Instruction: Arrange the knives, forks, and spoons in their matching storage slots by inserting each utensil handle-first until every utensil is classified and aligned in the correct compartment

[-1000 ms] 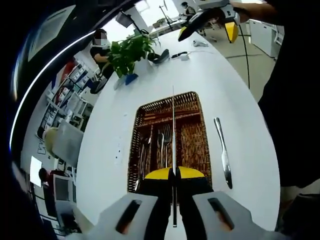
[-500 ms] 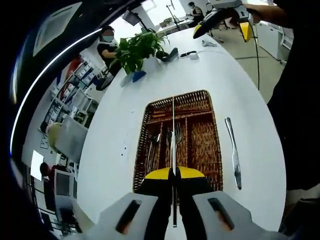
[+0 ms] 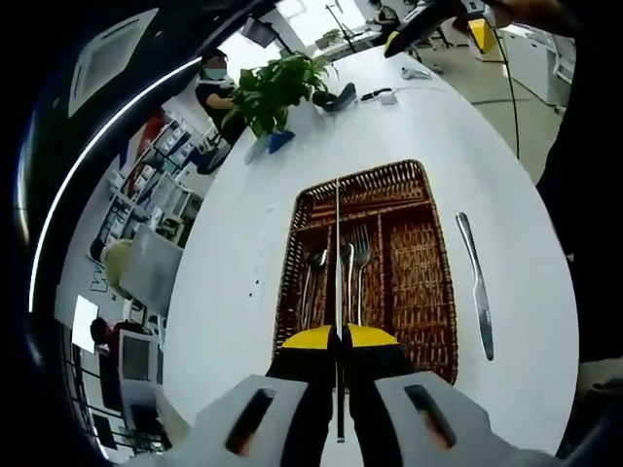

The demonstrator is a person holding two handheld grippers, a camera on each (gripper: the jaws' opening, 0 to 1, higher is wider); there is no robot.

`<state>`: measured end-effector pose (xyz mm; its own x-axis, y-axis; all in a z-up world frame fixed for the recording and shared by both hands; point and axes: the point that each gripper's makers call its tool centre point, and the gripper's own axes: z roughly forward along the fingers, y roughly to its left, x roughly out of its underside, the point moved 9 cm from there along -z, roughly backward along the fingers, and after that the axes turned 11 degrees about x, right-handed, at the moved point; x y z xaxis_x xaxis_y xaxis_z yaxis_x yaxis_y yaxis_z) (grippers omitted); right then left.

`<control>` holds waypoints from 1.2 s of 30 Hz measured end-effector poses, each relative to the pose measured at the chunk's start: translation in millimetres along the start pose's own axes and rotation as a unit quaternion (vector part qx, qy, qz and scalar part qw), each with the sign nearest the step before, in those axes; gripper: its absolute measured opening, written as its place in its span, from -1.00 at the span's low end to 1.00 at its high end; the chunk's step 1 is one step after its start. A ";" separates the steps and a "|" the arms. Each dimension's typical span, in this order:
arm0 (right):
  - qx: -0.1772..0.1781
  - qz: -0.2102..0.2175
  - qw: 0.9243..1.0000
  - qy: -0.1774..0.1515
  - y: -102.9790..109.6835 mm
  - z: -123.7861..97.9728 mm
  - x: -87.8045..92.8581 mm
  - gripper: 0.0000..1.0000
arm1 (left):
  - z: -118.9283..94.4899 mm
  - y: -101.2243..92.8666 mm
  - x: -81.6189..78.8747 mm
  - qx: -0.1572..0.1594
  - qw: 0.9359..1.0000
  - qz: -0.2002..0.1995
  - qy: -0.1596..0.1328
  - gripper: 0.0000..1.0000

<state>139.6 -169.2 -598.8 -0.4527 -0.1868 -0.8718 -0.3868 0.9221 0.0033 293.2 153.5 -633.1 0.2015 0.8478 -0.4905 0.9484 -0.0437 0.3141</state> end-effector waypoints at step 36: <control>0.015 0.004 1.000 0.006 -10.3 2.2 -2.4 1.00 | 70.2 -25.4 33.6 -0.008 1.000 -0.010 -0.012 -0.99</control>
<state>146.4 -177.5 -597.8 -0.4661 -0.1831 -0.8656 -0.3591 0.9333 -0.0041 293.1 146.1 -714.6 0.1880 0.8361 -0.5154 0.9482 -0.0175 0.3173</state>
